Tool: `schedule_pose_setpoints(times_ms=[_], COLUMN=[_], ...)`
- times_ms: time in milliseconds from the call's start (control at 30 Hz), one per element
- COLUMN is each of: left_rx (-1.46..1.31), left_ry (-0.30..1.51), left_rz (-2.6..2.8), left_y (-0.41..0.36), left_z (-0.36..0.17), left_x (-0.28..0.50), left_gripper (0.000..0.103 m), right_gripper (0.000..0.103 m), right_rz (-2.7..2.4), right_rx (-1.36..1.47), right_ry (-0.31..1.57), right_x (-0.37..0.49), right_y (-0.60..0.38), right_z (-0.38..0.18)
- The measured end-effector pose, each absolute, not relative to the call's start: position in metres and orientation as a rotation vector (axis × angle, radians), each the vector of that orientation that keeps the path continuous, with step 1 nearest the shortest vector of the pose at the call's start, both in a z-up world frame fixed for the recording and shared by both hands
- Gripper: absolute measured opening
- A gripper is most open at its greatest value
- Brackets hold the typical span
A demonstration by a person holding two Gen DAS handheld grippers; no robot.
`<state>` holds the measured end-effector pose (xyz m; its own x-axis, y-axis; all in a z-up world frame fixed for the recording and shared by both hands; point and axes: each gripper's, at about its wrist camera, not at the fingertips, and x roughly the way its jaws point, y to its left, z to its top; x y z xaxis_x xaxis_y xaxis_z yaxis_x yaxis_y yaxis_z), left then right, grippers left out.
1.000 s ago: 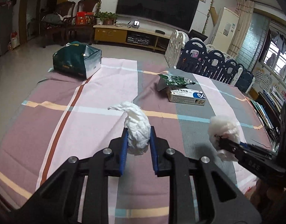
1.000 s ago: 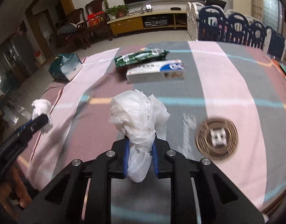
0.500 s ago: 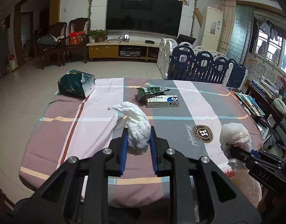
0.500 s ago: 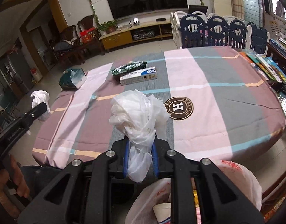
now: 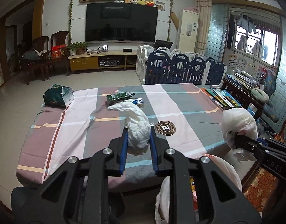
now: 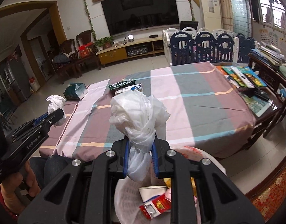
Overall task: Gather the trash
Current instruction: 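Carry the tissue in the left gripper and plastic bag in the right over the wastebasket, then open both grippers to drop the tissue and plastic bag into the wastebasket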
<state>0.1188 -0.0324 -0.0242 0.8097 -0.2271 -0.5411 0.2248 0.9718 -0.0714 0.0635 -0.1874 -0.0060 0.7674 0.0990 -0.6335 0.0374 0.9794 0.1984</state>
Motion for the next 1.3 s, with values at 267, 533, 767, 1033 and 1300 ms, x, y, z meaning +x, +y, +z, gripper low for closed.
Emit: schedule_pose_setpoints(times_ms=[267,533,767,1033,1300], left_rx=[0.035,0.107,0.147,0.194,0.211], left_ry=[0.558,0.559,0.594,0.731,0.785], left_rz=[-0.336,-0.391,-0.437,-0.549,-0.612], left_y=[-0.068,-0.097,-0.111,-0.136,-0.146], left_z=[-0.011,-0.014,-0.027,-0.064,-0.079], left_x=[0.077,0.063,0.063,0.067,0.068], left_gripper=[0.022,0.023,0.023,0.023,0.056], right_gripper=[0.021,0.021,0.021,0.021,0.021], right_rz=[-0.027,-0.043,-0.053,-0.050,-0.072], right_rx=[0.193,0.239,0.259,0.243,0.262], right_ry=[0.657,0.692,0.704,0.836,0.851], right_x=[0.018,-0.002,-0.010,-0.012,-0.014], right_y=[-0.221,-0.246,-0.252,-0.247,-0.254], right_z=[0.017,0.002,-0.002,-0.039,-0.046])
